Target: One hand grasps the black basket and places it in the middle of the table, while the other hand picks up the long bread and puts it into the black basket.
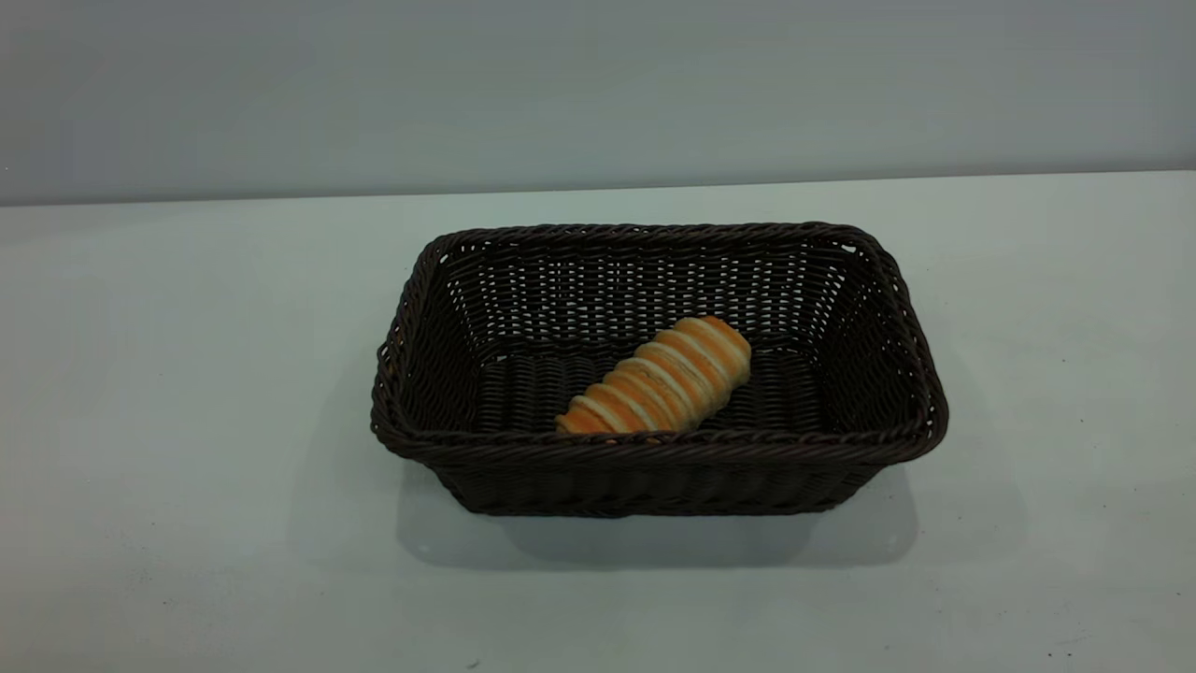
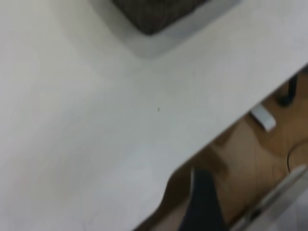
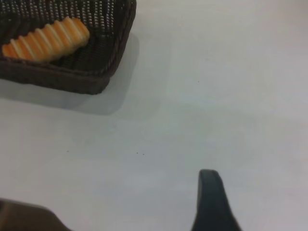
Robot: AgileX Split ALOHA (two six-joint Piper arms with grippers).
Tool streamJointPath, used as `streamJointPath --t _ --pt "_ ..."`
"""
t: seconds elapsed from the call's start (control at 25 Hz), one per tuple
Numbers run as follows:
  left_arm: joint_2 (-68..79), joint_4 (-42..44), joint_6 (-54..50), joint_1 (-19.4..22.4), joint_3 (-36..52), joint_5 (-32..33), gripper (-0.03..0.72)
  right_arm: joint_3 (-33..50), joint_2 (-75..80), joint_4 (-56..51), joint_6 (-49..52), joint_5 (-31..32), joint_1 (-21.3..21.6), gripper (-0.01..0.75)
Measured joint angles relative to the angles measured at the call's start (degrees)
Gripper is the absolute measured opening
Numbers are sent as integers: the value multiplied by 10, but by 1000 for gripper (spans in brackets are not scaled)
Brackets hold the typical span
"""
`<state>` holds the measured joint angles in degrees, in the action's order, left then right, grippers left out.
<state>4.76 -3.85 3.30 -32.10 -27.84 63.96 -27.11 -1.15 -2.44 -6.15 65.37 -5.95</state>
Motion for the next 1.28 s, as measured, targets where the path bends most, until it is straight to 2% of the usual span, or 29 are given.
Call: streamJointPath --t 0.12,0.32,0.48,0.6,1.28 --pt "-26 0 0 58 0 4 583 0 0 0 0 0 0 496" --pt "-33 0 0 214 0 6 583 0 0 0 0 0 0 496" --pt "-42 0 0 284 0 6 582 0 0 0 0 0 0 496" --pt "-58 0 0 296 0 8 582 0 0 0 0 0 0 496" --pt "-60 0 -2 294 0 9 582 0 0 0 0 0 0 495"
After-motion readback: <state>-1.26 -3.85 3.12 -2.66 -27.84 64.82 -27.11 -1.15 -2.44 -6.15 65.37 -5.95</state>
